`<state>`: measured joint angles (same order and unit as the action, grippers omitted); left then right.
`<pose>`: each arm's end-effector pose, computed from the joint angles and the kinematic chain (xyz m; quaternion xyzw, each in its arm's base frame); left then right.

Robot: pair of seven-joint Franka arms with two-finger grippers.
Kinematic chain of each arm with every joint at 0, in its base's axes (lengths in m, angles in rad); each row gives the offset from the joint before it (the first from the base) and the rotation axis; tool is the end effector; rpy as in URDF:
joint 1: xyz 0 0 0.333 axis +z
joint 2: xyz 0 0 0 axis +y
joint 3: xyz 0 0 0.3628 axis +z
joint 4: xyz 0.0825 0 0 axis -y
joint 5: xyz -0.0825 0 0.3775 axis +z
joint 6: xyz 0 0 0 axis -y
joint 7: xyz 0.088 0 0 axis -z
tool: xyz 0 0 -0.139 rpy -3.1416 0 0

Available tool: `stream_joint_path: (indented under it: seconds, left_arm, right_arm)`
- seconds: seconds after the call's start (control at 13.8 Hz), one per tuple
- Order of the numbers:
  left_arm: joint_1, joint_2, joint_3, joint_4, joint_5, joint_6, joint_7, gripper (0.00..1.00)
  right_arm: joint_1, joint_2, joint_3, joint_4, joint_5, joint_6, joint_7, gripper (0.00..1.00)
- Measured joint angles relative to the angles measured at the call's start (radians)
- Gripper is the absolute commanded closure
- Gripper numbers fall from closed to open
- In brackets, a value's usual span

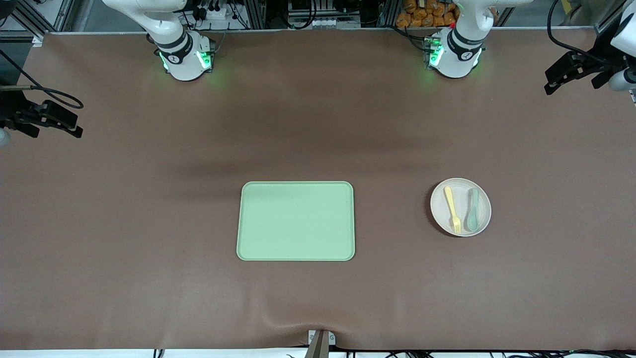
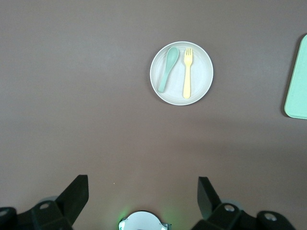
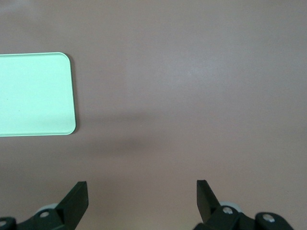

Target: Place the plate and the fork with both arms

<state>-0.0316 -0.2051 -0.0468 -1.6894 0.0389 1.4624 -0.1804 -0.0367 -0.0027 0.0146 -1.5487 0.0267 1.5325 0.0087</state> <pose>0.4597 -0.0332 0.6790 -0.9982 -0.0534 0.0079 0.0253 0.5429 -0.0082 0.6477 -0.9998 0.0150 0.0067 0.0134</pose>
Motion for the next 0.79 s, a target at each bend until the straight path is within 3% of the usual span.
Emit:
stream_joint_path:
  seconds: [0.51,0.79]
  left_arm:
    - [0.002,0.008,0.004,0.001,0.000,0.000,0.002,0.00]
    - [0.053,0.104,0.010,-0.008,-0.002,0.075,0.038,0.00]
  right_arm:
    - [0.000,0.000,0.000,0.000,0.000,-0.001,0.000,0.00]
    - [0.000,0.000,-0.001,0.000,0.000,-0.001,0.000,0.00]
